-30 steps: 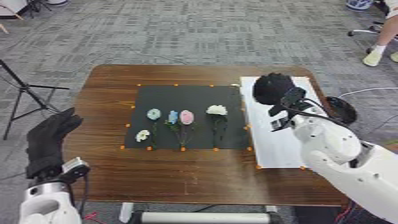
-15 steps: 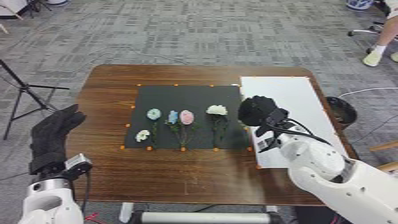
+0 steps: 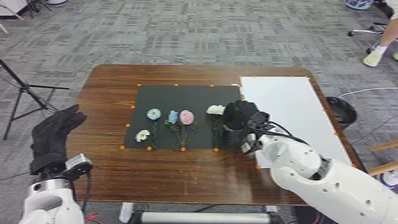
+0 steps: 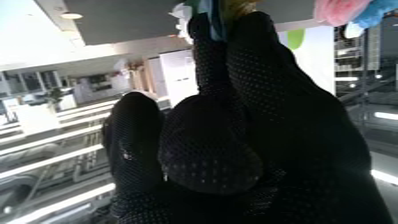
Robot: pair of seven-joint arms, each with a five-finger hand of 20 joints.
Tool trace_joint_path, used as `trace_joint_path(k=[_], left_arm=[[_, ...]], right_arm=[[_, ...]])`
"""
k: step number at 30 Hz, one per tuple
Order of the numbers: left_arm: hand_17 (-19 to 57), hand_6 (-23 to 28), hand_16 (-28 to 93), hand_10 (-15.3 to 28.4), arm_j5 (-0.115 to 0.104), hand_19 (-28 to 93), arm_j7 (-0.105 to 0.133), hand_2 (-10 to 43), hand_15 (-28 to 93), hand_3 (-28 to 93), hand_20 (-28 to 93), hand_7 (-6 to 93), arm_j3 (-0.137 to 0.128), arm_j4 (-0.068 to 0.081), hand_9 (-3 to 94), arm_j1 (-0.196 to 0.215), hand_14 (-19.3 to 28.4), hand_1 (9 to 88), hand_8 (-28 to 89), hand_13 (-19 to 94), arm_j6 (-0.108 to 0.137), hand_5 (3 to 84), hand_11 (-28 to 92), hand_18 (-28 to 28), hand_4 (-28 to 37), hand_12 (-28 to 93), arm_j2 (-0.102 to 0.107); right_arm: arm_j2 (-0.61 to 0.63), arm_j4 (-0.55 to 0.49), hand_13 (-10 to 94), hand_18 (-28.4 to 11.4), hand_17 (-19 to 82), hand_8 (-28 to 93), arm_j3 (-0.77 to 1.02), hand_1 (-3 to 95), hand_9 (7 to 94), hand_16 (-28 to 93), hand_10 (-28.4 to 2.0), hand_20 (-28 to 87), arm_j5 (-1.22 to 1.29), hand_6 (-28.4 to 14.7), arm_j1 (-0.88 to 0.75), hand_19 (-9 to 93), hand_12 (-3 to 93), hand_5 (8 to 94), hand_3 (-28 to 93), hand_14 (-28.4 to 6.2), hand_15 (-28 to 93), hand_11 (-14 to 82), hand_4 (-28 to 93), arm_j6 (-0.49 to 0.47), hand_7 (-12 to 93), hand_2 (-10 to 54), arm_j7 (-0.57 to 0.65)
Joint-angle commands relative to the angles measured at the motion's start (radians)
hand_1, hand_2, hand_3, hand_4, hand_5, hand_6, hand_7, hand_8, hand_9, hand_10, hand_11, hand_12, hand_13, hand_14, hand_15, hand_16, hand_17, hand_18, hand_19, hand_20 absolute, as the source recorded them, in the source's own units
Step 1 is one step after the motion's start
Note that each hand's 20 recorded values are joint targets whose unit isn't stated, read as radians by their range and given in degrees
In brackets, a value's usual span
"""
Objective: Arrange flowers
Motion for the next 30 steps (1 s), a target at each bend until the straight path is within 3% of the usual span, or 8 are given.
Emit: trace_joint_path(k=[1,7,11,13,19,30], left_arm=[[10.3,3.5,0,15.2,0.002,15,-0.006,9.8,25,67,21,17.4,0.001,-0.002,53.8,0.003,19.1,27.2,-7,44,0.001,53.9,25,12.9,-28.3,13,-0.009],[10.3,3.6,0,15.2,-0.001,15,-0.005,9.8,25,67,21,17.4,-0.002,-0.002,53.8,0.005,19.1,27.3,-7,44,-0.003,54.0,25,12.9,-28.3,13,-0.01],[10.3,3.2,0,15.2,0.001,15,-0.005,9.8,25,67,21,17.6,-0.004,-0.001,53.8,0.006,19.1,27.2,-7,44,-0.009,53.8,25,12.9,-28.3,13,-0.01],[10.2,2.8,0,15.1,0.002,15,-0.003,9.8,25,67,21,17.8,-0.006,-0.002,53.8,0.008,19.0,27.3,-7,44,-0.008,54.0,25,12.9,-28.3,13,-0.011],[10.2,1.9,0,15.1,0.003,15,-0.004,9.7,25,67,21,17.9,-0.006,-0.003,53.8,0.009,19.0,27.4,-7,44,-0.01,54.3,25,12.9,-28.3,13,-0.012],[10.1,1.5,0,15.1,0.001,15,-0.004,9.5,25,67,21,17.9,-0.008,-0.001,53.8,0.009,19.0,27.7,-7,44,-0.012,54.7,25,12.9,-28.3,13,-0.013]], right_arm=[[0.007,-0.016,92,-16.8,60,6,0.012,62.8,87.9,34,-9.8,60,-0.011,1.7,-0.007,93,33.0,78.7,56,0.4,64,4.5,-14,-0.02,21,-9.5,-0.004],[0.014,-0.042,90,-16.8,60,5,0.039,57.3,82.6,35,-9.8,60,-0.005,1.1,-0.015,93,32.2,69.7,57,0.0,65,6.2,-13,-0.079,17,-9.5,0.002],[0.016,-0.054,89,-17.0,59,2,0.065,51.6,77.4,34,-10.9,60,0.008,2.2,-0.018,93,25.7,67.1,62,-0.6,65,11.5,-14,-0.114,16,-9.5,0.007],[0.016,-0.058,89,-17.2,59,-7,0.075,48.1,73.3,34,-11.7,59,0.013,2.9,-0.018,93,18.7,65.6,66,-1.0,65,14.6,-14,-0.116,16,-9.5,0.008],[0.023,-0.072,89,-17.1,59,-10,0.109,45.7,68.4,33,-14.2,58,0.013,3.2,-0.018,93,16.2,61.7,66,-1.7,64,11.1,-14,-0.121,15,-9.5,0.009],[0.013,-0.073,89,-17.2,58,-10,0.197,44.5,65.8,33,-14.6,57,0.016,3.0,-0.013,93,15.3,59.7,66,-2.0,64,9.2,-14,-0.081,15,-9.5,0.017]])
